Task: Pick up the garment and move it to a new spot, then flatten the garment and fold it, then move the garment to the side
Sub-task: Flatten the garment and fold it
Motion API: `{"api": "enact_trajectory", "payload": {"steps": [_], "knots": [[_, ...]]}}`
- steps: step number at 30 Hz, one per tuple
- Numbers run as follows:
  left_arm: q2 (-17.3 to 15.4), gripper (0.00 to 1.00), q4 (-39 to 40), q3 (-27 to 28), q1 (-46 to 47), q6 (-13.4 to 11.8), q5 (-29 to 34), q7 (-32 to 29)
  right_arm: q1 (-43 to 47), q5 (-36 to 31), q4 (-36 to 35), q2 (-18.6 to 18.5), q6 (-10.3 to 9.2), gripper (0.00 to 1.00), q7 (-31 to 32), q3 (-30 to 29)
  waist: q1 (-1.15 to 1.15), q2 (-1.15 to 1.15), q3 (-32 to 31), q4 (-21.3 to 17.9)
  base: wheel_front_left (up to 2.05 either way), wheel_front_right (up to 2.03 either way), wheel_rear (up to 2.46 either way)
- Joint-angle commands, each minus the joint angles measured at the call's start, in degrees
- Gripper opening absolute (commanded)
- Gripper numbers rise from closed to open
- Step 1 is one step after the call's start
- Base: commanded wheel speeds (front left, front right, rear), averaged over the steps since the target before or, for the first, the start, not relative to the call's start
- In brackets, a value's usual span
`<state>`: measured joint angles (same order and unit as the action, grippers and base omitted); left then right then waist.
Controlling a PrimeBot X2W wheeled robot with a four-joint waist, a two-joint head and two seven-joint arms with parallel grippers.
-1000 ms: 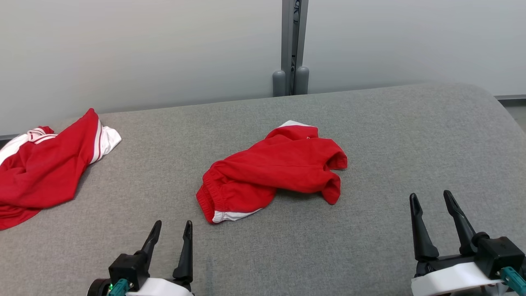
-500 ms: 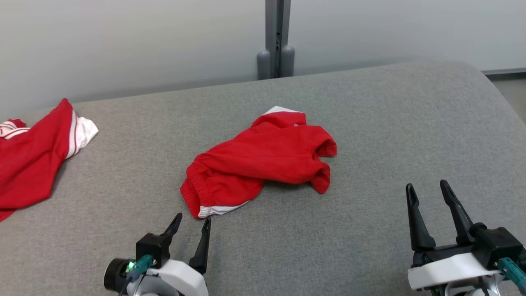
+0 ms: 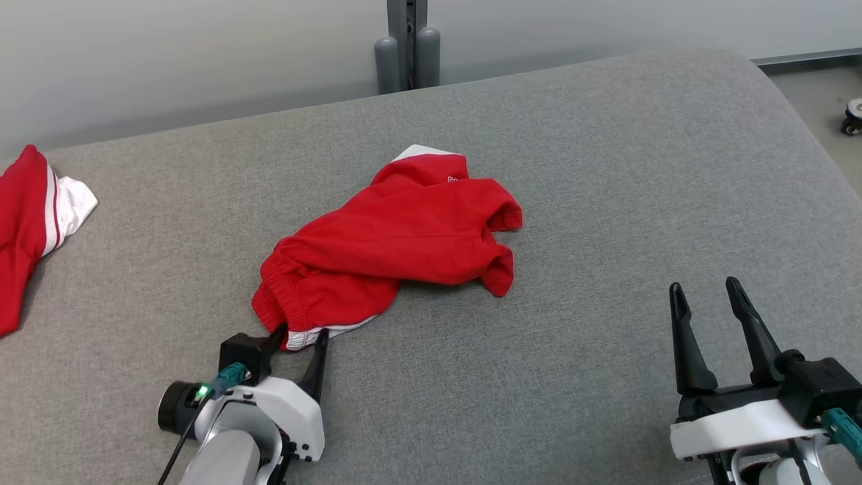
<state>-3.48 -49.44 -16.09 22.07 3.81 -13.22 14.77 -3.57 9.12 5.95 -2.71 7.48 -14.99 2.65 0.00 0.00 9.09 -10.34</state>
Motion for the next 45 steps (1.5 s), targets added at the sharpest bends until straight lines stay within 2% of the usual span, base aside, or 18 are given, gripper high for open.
{"api": "enact_trajectory", "payload": {"steps": [1, 2, 6, 13, 19, 26, 33, 37, 40, 45], "knots": [[-0.2, 0.16, -0.1, -0.3, 1.2, 0.3, -0.1, 0.3, -0.4, 0.3, -0.2, -0.3, 0.03, 1.00, -0.3, -0.2, 0.00, 0.00, 0.0, 0.0, 0.00, 0.00, 0.00], [-0.2, 0.00, 0.1, -0.6, 1.4, 0.5, 0.0, 0.4, -0.3, 0.3, -0.2, -0.3, 0.03, 1.00, -0.3, -0.3, 0.00, 0.00, 0.0, 0.0, 0.00, 0.00, 0.00], [0.0, 0.00, 2.2, -1.4, 1.8, 1.2, 0.3, 0.4, -0.4, 0.5, 0.0, -0.3, 0.03, 1.00, -0.3, -0.3, 0.00, 0.00, -0.4, 0.2, 0.00, 0.00, 0.00], [0.5, 0.00, 13.3, -6.4, 0.1, 2.6, 0.0, 0.5, 0.3, 0.4, 0.4, -0.3, 0.03, 1.00, -0.3, 0.1, 0.00, 0.00, -1.6, 0.4, 0.00, 0.00, 0.00], [0.4, 0.00, 22.6, -13.4, 0.3, 2.5, -3.7, 0.4, 0.6, 0.2, 0.7, -0.3, 0.03, 1.00, -0.3, 0.2, 0.00, 0.00, -2.2, 0.3, 0.00, 0.00, 0.00], [0.5, 0.00, 28.2, -21.8, 7.3, 1.6, -7.7, 0.1, 0.8, 0.1, 1.4, -0.4, 0.03, 1.00, -0.3, 0.7, 0.00, 0.00, -3.4, 0.0, 0.00, 0.00, 0.00], [0.5, 0.00, 29.3, -27.0, 16.8, -2.0, -13.4, 0.2, 0.5, 0.8, 1.8, -0.4, 0.03, 1.00, -0.3, 2.0, 0.00, 0.00, -3.6, -2.1, 0.00, 0.00, 0.00], [0.4, 0.00, 28.6, -27.1, 19.3, -5.3, -16.5, 0.3, 0.9, 1.0, 1.8, -0.3, 0.03, 1.00, -0.3, 1.8, 0.00, 0.00, -3.4, -2.7, 0.00, 0.00, 0.00], [0.4, 0.00, 24.9, -26.1, 19.1, -7.7, -17.7, 0.4, 1.1, 1.0, 1.9, -0.3, 0.03, 1.00, -0.3, 1.3, 0.00, 0.00, -2.9, -2.4, 0.00, 0.00, 0.00], [-1.1, 0.00, 15.5, -23.9, 16.3, -10.3, -19.1, 0.3, 0.6, 1.3, 2.2, -0.4, 0.03, 1.00, -0.3, 1.4, 0.00, 0.00, -2.4, -0.9, 0.00, 0.00, 0.00]]}}
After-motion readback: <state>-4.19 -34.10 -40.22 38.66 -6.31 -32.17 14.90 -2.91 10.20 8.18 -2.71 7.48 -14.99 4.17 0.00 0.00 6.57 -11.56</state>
